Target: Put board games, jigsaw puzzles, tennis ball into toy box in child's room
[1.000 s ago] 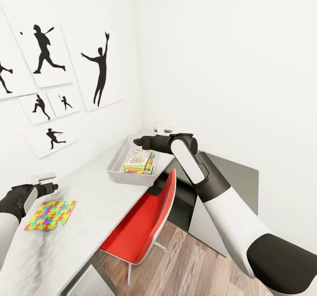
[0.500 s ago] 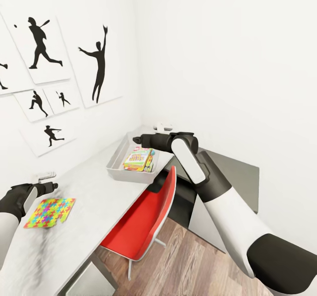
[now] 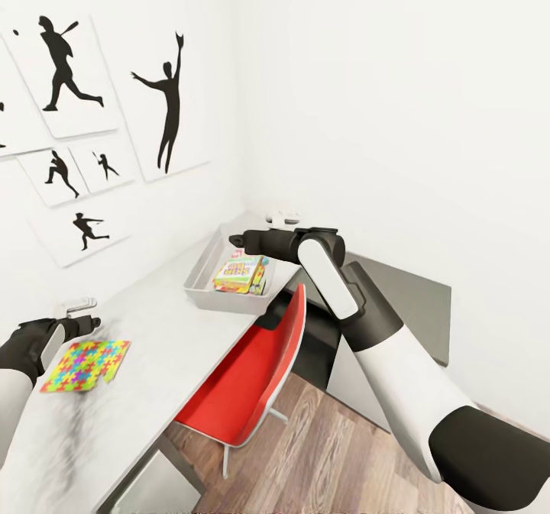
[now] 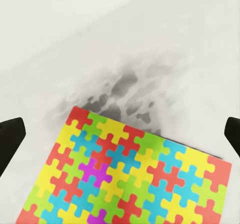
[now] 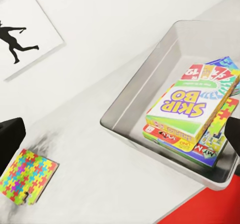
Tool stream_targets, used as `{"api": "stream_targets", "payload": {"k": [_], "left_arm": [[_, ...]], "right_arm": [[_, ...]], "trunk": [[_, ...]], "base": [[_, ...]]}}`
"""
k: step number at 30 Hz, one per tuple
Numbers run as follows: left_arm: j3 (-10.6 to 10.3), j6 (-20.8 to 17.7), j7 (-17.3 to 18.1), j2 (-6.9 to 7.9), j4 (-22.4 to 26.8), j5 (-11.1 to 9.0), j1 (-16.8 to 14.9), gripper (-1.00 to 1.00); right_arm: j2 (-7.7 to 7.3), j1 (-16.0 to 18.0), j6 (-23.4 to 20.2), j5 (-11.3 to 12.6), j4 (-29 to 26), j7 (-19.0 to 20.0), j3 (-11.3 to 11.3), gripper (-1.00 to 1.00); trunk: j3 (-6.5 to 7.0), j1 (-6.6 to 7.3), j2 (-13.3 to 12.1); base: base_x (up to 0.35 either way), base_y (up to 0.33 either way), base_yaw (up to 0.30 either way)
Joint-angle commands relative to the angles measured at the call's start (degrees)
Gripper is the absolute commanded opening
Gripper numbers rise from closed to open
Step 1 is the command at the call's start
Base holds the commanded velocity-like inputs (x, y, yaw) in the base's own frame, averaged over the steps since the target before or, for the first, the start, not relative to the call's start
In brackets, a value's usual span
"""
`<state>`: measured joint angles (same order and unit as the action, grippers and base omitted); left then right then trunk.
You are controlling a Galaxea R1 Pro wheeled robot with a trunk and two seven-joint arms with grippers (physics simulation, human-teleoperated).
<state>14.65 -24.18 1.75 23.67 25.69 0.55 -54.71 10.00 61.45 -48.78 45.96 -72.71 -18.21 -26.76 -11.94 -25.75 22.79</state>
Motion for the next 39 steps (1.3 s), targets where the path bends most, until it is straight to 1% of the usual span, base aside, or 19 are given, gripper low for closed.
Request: {"api": "stream_targets", "payload": {"k": [1, 20, 23, 29, 33, 39], "left_arm": [[0.29, -0.34, 0.18, -0.03, 0.10, 0.06, -0.04, 1.00], [0.39, -0.49, 0.00, -0.03, 0.15, 0.06, -0.05, 1.00], [0.44, -0.47, -0.64, -0.04, 0.15, 0.06, -0.05, 1.00], [0.53, -0.44, -3.17, -0.04, 0.15, 0.00, -0.04, 1.00], [0.60, -0.21, -3.93, -0.03, 0.15, -0.07, -0.04, 1.00], [0.64, 2.49, -4.66, -0.03, 0.15, -0.11, -0.04, 1.00]], "right_arm": [[0.00, 0.07, -0.09, 0.61, -0.05, -0.60, -0.04, 1.00], [0.00, 0.07, -0.09, 0.62, -0.06, -0.60, -0.04, 1.00], [0.00, 0.07, -0.09, 0.62, -0.06, -0.60, -0.08, 1.00], [0.00, 0.07, -0.09, 0.62, -0.06, -0.60, -0.12, 1.00], [0.00, 0.07, -0.09, 0.62, -0.06, -0.60, -0.13, 1.00], [0.00, 0.07, -0.09, 0.55, -0.06, -0.60, -0.20, 1.00]], "trunk": [[-0.21, -0.03, 0.13], [-1.90, -0.03, 0.13], [-2.17, -0.03, 0.13], [-2.70, -0.03, 0.13], [-3.06, -0.03, 0.13], [-3.60, -0.03, 0.13]], "base": [[0.000, 0.000, 0.000], [0.000, 0.000, 0.000], [0.000, 0.000, 0.000], [0.000, 0.000, 0.000], [0.000, 0.000, 0.000], [0.000, 0.000, 0.000]]}}
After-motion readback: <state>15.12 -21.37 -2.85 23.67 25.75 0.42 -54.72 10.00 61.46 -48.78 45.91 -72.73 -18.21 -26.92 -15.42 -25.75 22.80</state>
